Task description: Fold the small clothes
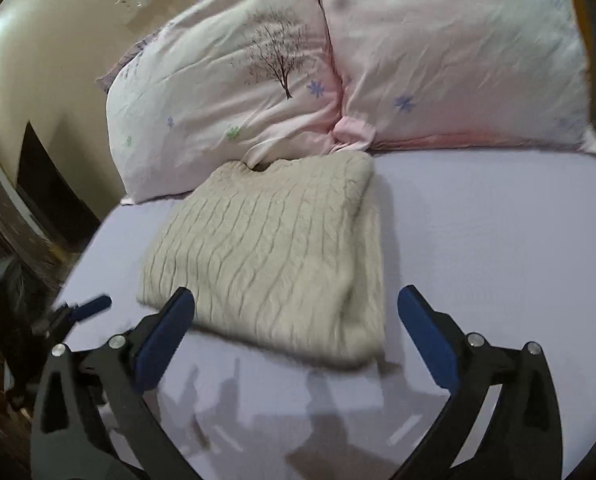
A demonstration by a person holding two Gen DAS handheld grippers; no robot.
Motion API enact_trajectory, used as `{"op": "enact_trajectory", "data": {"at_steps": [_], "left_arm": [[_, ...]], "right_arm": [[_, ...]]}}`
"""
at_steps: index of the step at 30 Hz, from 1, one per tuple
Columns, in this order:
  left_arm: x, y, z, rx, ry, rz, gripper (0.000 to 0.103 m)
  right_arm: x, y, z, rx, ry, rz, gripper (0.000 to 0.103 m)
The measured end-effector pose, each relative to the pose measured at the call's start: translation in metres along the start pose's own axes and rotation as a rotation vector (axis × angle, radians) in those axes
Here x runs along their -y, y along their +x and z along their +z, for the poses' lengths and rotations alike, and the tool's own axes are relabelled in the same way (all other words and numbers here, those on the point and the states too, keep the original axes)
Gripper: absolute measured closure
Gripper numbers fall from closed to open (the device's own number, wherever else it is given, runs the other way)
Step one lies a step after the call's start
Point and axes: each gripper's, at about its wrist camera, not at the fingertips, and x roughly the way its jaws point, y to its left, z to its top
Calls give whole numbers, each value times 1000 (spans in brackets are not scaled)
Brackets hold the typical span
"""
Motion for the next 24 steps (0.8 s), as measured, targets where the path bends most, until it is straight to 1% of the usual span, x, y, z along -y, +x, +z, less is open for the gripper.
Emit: {"op": "enact_trajectory", "data": {"at_steps": [2,3,4,5,9,11,15,19,24], "left_arm": [[5,8,-3,-30,12,33,1],[6,11,-5,-46,14,36,1],[6,15,-7,-60,15,39,1],[8,18,-9,-73,19,44,1],[7,28,-15,-106,19,63,1],[5,33,-17,-126,4,60,1],[-1,34,-19,-134,-35,35,1],[-2,32,-20,-129,-33,34,1],[-1,32,-21,-128,-31,33,1]], "right_arm": [[-5,3,-16,-42,-33,-133,2],[-11,11,-21,-73,-56,-198,2],[-15,20,-27,-104,-83,-246,2],[-18,29,-30,-122,-95,-259,2],[-18,64,-36,-226,-74,-237,2],[-25,64,-41,-213,-96,-266,2],[-23,63,-43,-208,-76,-261,2],[-26,68,-41,-205,-76,-270,2],[-25,64,-42,-204,-77,-267,2]]}}
